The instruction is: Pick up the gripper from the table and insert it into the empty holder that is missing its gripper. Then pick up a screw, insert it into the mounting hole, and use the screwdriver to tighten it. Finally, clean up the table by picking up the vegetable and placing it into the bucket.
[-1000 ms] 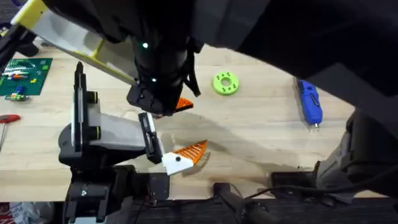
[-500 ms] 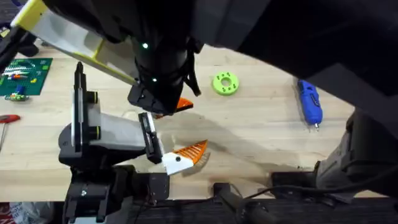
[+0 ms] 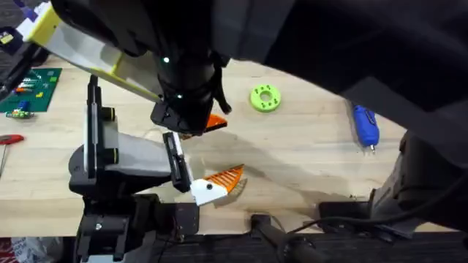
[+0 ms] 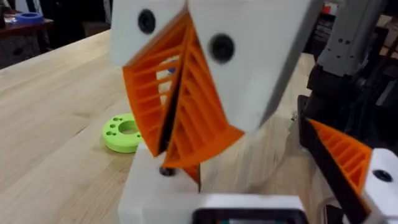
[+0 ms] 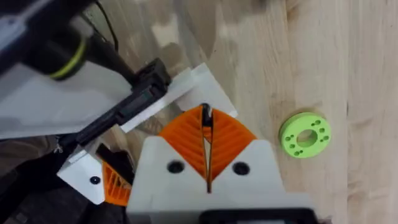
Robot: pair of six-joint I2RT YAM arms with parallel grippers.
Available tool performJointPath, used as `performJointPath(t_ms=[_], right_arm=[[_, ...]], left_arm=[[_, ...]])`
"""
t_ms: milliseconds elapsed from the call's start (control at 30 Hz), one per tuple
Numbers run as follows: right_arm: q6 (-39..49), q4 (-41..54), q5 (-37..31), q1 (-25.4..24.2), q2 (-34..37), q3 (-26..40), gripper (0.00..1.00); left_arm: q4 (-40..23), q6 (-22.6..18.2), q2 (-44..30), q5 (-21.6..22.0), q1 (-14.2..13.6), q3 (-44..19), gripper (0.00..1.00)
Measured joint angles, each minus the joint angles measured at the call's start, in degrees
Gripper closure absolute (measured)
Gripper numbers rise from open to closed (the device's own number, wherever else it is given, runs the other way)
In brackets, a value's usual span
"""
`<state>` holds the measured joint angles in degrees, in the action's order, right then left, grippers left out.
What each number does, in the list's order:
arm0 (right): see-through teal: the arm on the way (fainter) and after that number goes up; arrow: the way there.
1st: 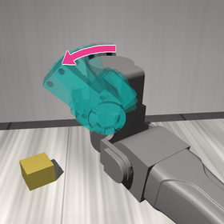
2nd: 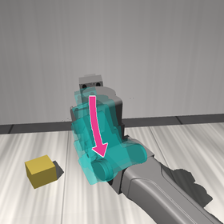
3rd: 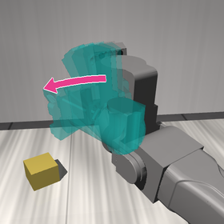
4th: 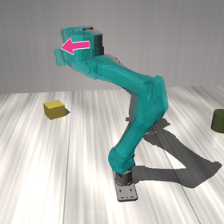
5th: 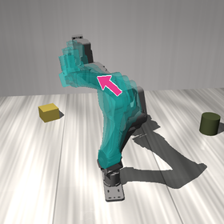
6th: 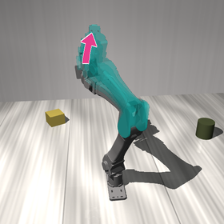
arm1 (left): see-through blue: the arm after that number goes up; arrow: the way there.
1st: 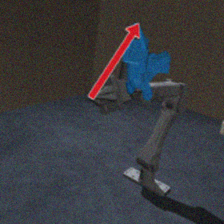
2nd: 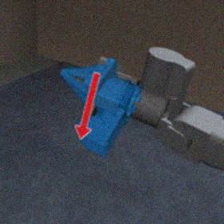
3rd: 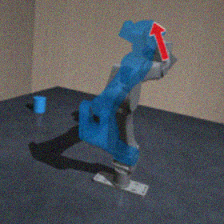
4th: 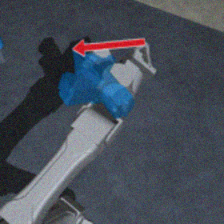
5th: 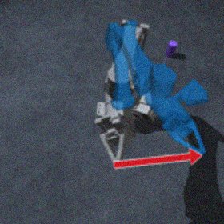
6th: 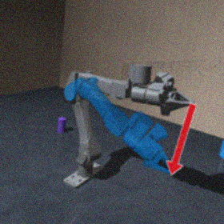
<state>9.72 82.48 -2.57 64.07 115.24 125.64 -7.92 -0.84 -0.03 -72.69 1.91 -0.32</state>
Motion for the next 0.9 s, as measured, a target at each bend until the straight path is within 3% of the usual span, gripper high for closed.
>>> performJointPath(t_ms=[900], right_arm=[[0.0, 0.0, 0.0, 0.0, 1.3, 0.1, 0.998]], left_arm=[[0.0, 0.9, 0.0, 0.0, 0.0, 0.0, 0.015]])
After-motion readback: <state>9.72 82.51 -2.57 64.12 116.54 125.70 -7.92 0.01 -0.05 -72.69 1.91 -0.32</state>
